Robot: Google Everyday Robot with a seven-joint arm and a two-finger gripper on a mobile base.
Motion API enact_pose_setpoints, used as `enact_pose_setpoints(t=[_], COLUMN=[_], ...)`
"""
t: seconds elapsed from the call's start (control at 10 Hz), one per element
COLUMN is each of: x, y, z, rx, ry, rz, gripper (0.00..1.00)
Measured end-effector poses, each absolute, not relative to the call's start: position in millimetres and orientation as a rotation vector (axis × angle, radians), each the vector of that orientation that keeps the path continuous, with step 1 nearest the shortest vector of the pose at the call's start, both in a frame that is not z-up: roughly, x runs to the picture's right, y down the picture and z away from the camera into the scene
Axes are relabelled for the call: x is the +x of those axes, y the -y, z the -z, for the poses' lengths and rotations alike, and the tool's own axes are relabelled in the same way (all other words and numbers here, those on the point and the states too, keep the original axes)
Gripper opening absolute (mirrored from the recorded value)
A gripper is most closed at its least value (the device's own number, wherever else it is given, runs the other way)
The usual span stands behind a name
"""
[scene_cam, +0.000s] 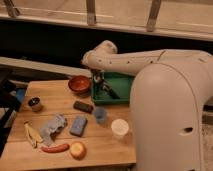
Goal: Place grapes in tray
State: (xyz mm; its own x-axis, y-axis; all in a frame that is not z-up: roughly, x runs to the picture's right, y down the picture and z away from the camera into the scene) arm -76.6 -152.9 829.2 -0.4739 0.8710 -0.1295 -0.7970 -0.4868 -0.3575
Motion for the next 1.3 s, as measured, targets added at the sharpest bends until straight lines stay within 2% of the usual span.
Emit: enact_pose_setpoints(t=[0.5,1.0,1.3], x=[-44,2,4], y=[126,124,124], z=[-853,-848,-847], rx=[-0.47,-0.405,-0.399], ry=[0.147,0.068,0.065], rz=[-2.381,-2.487,-2.492], gripper=[0.0,0.0,0.0])
